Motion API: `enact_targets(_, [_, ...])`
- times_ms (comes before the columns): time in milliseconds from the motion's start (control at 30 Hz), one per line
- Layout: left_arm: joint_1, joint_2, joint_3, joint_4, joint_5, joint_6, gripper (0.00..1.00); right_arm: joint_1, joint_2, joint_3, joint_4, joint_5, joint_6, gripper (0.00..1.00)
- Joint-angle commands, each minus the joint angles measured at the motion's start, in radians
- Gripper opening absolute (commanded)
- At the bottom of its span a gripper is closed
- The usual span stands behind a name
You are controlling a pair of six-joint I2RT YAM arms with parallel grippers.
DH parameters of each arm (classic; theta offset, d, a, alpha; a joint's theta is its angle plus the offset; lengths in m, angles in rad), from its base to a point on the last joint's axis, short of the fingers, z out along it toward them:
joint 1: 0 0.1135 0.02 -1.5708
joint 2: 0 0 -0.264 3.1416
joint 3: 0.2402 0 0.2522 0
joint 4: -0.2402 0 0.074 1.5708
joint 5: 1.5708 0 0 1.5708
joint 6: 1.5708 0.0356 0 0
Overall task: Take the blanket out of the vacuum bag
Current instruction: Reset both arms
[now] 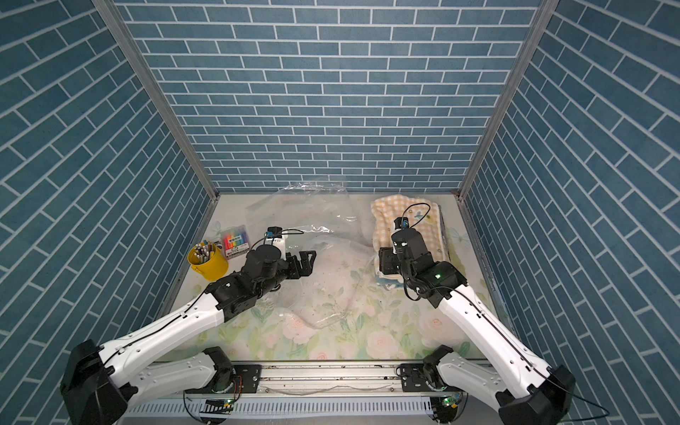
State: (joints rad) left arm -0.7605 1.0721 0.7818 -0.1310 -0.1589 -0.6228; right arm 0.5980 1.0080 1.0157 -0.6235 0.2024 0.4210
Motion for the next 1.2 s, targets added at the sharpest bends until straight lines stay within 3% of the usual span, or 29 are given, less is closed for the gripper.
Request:
enact_targets(0, [-0.019,-0.032,0.034,-0.092,0.024,0.038,1.00,-0.050,-0.043,0.025,-0.054,0.068,-0.042,0.61])
enact_targets(100, [-0.045,-0.091,0.040,-0.096,0.011,0.033,1.00,-0.152,-0.050,0.032,-0.015,0.097,-0.063,0.61])
enact_targets(267, [-0.049,-0.170,0.079,-0.113,-0.031,0.034,1.00,-0.445,0.061,0.010,0.163,0.039,-0.066,0.64])
enact_targets(333, [-0.049,-0.182,0.086,-0.119,-0.072,0.039,1.00,-0.577,0.154,0.007,0.234,-0.034,-0.022,0.65])
enact_targets(400, [-0.049,-0.176,0.093,-0.138,-0.145,0.044,1.00,-0.737,0.260,-0.006,0.344,-0.227,0.031,0.65])
enact_targets(467, [-0.048,-0.164,0.098,-0.154,-0.203,0.050,1.00,-0.858,0.365,-0.010,0.417,-0.344,0.083,0.63])
enact_targets(567, [-0.046,-0.153,0.097,-0.182,-0.293,0.056,1.00,-0.940,0.496,-0.062,0.525,-0.407,0.127,0.60])
enact_targets(767, [-0.014,-0.161,0.077,-0.178,-0.323,0.071,1.00,-0.935,0.643,-0.187,0.683,-0.449,0.147,0.56])
enact_targets(933, [0.001,-0.167,0.051,-0.159,-0.333,0.075,1.00,-0.839,0.685,-0.181,0.699,-0.443,0.121,0.55])
enact_targets(1067, [0.029,-0.174,0.037,-0.132,-0.312,0.060,0.99,-0.736,0.709,-0.195,0.729,-0.469,0.162,0.54])
enact_targets(1167, [0.036,-0.176,0.047,-0.130,-0.307,0.060,1.00,-0.716,0.692,-0.241,0.788,-0.486,0.220,0.54])
